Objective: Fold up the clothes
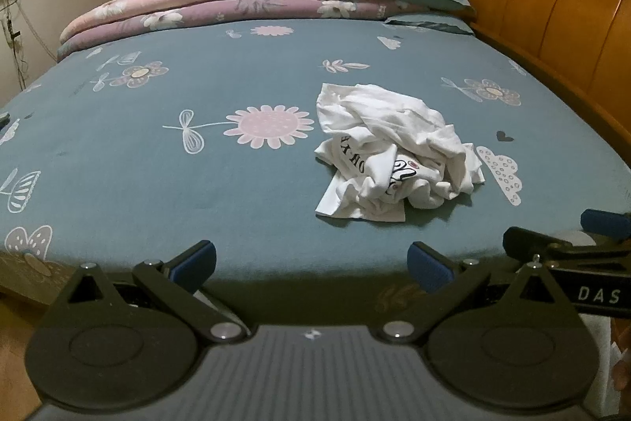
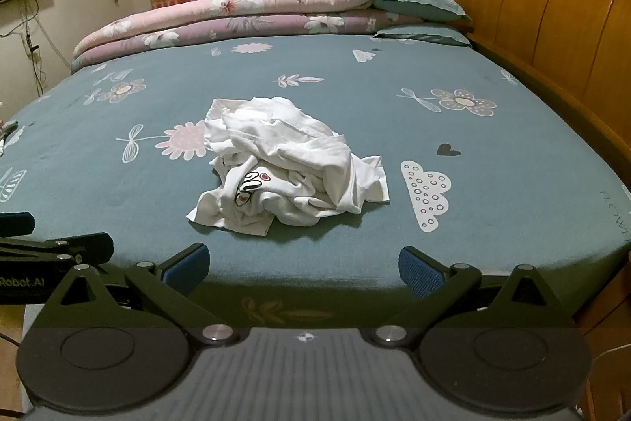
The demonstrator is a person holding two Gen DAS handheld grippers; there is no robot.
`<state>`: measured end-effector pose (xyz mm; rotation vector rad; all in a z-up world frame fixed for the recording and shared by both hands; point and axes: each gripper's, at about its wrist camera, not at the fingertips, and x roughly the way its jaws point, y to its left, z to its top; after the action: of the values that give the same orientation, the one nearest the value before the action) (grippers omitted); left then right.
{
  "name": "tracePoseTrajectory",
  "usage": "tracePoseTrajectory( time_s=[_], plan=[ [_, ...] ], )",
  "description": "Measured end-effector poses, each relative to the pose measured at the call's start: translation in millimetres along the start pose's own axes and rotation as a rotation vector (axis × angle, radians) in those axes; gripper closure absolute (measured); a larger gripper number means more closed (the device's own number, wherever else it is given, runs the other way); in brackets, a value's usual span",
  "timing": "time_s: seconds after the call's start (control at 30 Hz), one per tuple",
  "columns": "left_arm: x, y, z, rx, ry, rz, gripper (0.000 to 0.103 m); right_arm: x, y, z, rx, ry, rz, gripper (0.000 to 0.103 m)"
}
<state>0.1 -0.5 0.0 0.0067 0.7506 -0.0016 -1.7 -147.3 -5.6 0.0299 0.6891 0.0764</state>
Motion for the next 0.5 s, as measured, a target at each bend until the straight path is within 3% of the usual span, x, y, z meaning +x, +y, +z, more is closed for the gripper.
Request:
tracePoseTrajectory(
  time_s=[0.5],
  plan=[
    [-3.3,3.4,-1.5,-0.013,-0.011,-0.006,0.001,0.7,2.7,-0.6,-0.001,0.002,0.0,0.0]
  ],
)
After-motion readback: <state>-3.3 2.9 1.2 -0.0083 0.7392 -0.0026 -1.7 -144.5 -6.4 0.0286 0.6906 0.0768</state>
